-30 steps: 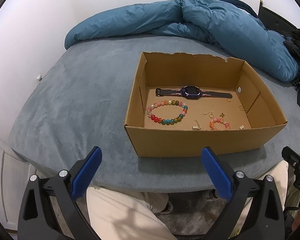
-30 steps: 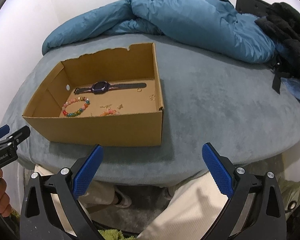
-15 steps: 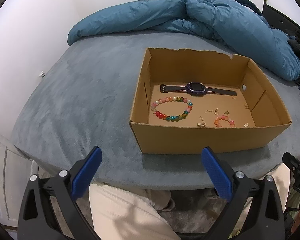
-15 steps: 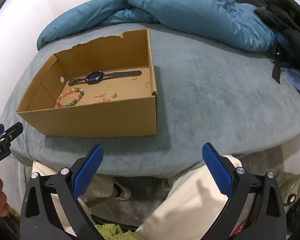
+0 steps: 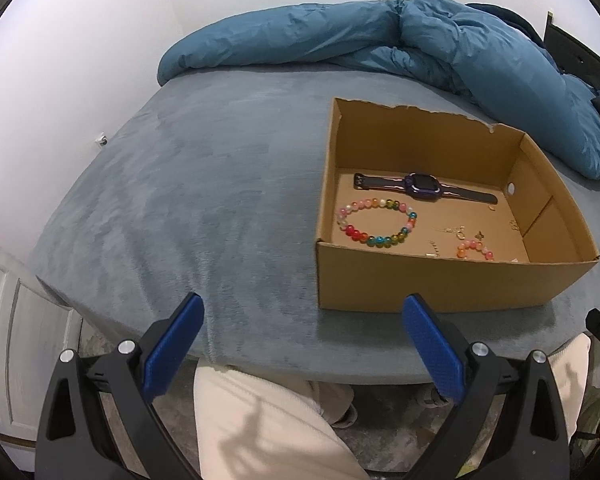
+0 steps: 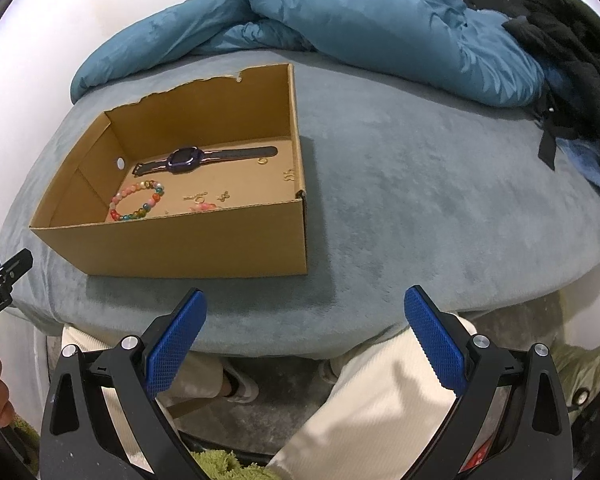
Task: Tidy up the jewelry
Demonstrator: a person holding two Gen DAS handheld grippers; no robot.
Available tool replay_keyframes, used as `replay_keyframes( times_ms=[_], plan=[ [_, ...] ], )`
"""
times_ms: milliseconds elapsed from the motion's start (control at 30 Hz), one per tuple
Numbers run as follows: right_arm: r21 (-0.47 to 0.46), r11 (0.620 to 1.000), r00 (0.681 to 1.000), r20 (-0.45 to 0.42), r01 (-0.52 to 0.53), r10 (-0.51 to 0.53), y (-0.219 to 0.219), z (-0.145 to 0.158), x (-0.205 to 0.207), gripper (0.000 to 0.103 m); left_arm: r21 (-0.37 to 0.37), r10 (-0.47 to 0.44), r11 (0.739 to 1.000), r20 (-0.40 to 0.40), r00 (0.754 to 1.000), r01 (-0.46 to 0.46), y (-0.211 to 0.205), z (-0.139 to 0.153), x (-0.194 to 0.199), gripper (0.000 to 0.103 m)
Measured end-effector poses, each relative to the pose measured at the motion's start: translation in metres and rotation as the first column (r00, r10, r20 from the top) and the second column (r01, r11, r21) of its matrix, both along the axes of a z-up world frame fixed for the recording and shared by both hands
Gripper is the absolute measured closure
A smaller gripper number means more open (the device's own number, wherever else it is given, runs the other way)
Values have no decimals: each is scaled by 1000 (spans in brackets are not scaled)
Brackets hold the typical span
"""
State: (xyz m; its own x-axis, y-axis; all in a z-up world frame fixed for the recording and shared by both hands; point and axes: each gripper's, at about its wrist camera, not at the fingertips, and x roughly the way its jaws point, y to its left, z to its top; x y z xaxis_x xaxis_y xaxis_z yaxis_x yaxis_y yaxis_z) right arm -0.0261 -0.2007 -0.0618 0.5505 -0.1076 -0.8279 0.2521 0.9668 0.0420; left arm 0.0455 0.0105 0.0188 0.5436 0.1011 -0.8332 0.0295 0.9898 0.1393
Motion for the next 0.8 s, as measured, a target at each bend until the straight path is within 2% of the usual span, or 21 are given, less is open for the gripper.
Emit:
replay_keyframes(
  times_ms=[800],
  plan=[
    [-25,1000,999,42,-8,9,8,13,10,8,-19,-8,1000,39,999,8,7,11,1,6]
  ],
)
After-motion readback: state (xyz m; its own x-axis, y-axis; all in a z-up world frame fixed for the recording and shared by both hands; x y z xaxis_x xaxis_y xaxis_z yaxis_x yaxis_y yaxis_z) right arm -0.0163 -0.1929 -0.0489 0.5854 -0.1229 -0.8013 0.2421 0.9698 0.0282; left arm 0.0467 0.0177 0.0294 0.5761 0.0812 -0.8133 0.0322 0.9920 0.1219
